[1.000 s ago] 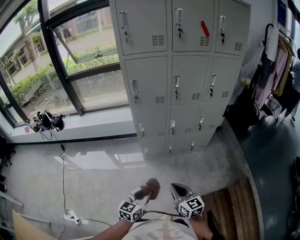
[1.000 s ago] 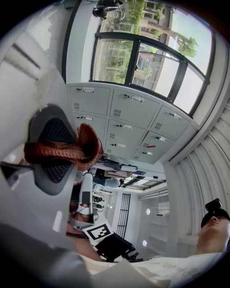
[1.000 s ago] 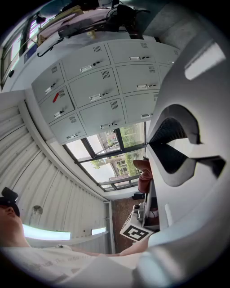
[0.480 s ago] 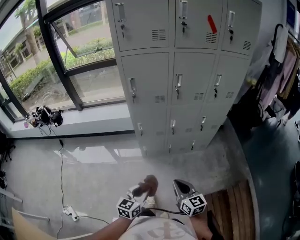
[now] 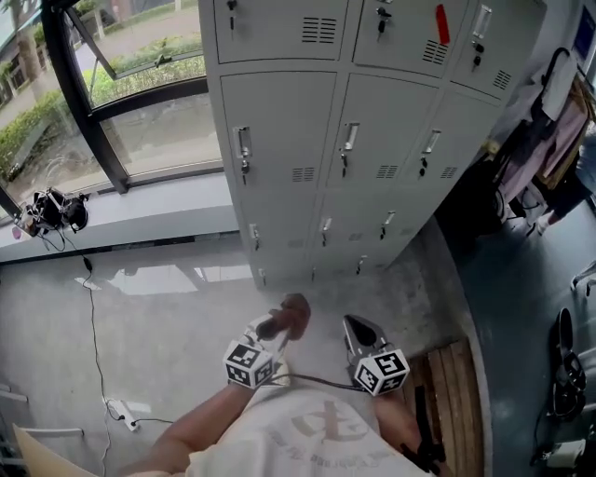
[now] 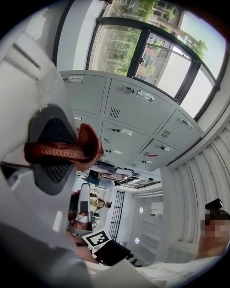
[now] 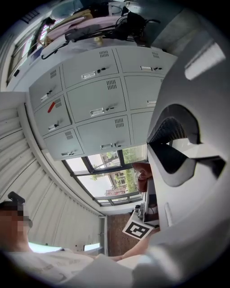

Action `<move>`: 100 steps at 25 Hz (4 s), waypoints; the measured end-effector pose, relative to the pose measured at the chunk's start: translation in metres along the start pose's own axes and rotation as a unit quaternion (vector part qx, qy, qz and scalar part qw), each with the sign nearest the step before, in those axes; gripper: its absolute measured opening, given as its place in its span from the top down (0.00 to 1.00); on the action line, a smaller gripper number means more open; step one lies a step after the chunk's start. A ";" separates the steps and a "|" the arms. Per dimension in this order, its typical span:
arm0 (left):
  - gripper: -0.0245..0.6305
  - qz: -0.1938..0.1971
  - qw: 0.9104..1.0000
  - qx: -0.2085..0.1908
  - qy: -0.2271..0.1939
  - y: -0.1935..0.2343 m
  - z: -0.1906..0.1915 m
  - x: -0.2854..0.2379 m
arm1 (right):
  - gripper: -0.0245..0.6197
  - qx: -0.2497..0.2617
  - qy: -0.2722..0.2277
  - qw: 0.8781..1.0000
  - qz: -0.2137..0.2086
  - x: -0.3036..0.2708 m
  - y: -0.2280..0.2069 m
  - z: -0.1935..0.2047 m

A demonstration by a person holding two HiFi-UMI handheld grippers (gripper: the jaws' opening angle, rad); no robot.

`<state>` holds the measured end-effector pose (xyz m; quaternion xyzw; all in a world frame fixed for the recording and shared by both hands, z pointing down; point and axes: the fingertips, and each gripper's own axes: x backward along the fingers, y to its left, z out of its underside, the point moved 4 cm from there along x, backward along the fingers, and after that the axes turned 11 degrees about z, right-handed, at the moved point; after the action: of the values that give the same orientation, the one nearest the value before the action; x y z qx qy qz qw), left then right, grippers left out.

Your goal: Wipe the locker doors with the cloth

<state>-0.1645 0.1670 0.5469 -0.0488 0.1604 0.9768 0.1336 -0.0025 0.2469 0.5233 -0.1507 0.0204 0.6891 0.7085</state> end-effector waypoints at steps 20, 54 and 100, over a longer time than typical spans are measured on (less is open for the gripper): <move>0.85 -0.079 0.996 0.027 -0.013 0.139 -0.029 0.014 | 0.95 0.035 0.023 0.998 -0.051 -0.149 0.022 -0.043; 0.85 -0.385 0.921 0.044 -0.044 0.338 -0.105 -0.047 | 0.95 0.032 0.026 0.988 -0.147 -0.290 -0.084 -0.108; 0.85 -0.166 0.985 -0.025 0.032 0.303 -0.106 -0.234 | 0.95 0.018 0.027 0.998 -0.062 -0.313 -0.129 -0.128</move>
<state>-0.0183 -0.2018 0.5700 -0.1096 0.1302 0.9426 0.2872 0.1314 -0.0886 0.4992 -0.1575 0.0426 0.6393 0.7515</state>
